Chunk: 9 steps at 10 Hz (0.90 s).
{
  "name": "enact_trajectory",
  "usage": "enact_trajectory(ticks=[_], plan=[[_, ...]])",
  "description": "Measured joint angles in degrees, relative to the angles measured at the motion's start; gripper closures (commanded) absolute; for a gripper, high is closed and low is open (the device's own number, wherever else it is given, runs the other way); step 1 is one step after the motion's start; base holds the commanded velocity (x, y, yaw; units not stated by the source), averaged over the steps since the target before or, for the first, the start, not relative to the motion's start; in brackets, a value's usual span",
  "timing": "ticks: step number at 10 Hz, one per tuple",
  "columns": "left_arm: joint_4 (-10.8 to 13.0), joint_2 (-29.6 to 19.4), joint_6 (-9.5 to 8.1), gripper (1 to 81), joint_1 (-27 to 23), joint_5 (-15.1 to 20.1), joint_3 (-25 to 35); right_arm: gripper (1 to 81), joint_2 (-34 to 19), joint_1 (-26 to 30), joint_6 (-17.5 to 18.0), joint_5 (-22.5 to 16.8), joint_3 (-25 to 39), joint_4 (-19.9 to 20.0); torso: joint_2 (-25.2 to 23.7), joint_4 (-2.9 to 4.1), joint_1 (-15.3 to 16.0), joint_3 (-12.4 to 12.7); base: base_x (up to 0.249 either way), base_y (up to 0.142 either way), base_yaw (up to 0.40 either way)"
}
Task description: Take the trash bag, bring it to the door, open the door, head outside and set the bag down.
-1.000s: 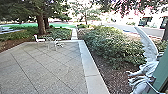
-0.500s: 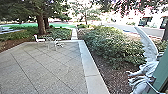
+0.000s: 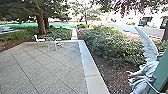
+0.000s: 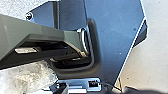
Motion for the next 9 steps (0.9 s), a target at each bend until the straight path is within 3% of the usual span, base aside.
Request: enact_trajectory(ticks=[3,4,5,7,8,9], plan=[[0.00,0.02,0.00,81.1,0.00,0.00,0.00,1.0,0.20,-0.13,0.02,-0.13,0.00,0.00,0.00,0.02,0.00,-0.02,0.000,0.000,0.000],[0.00,0.02,0.00,81.1,0.00,0.00,0.00,1.0,0.34,-0.11,0.00,-0.09,0.00,0.00,0.00,0.35,-0.02,-0.37,0.000,0.000,0.000],[0.00,0.05,0.00,81.1,-0.33,-0.16,0.00,1.0,0.50,-0.20,-0.04,-0.15,0.00,0.00,0.00,1.44,-0.05,-1.13,0.000,0.000,0.000],[-0.02,0.17,0.00,81.1,-0.27,-0.13,0.00,1.0,0.50,0.15,-0.06,-0.15,0.00,0.00,0.00,4.55,-0.05,-3.19,0.000,0.000,0.000],[-0.05,0.17,0.00,81.1,-0.13,0.00,0.00,1.0,0.48,0.23,-0.06,-0.05,-0.02,0.00,0.02,5.57,0.00,-3.54,0.000,0.000,0.000],[-0.02,0.17,0.00,81.1,-0.13,0.00,0.00,1.0,0.45,0.48,-0.04,0.05,-0.30,0.00,0.02,5.86,0.00,-3.84,0.000,0.000,0.000]])
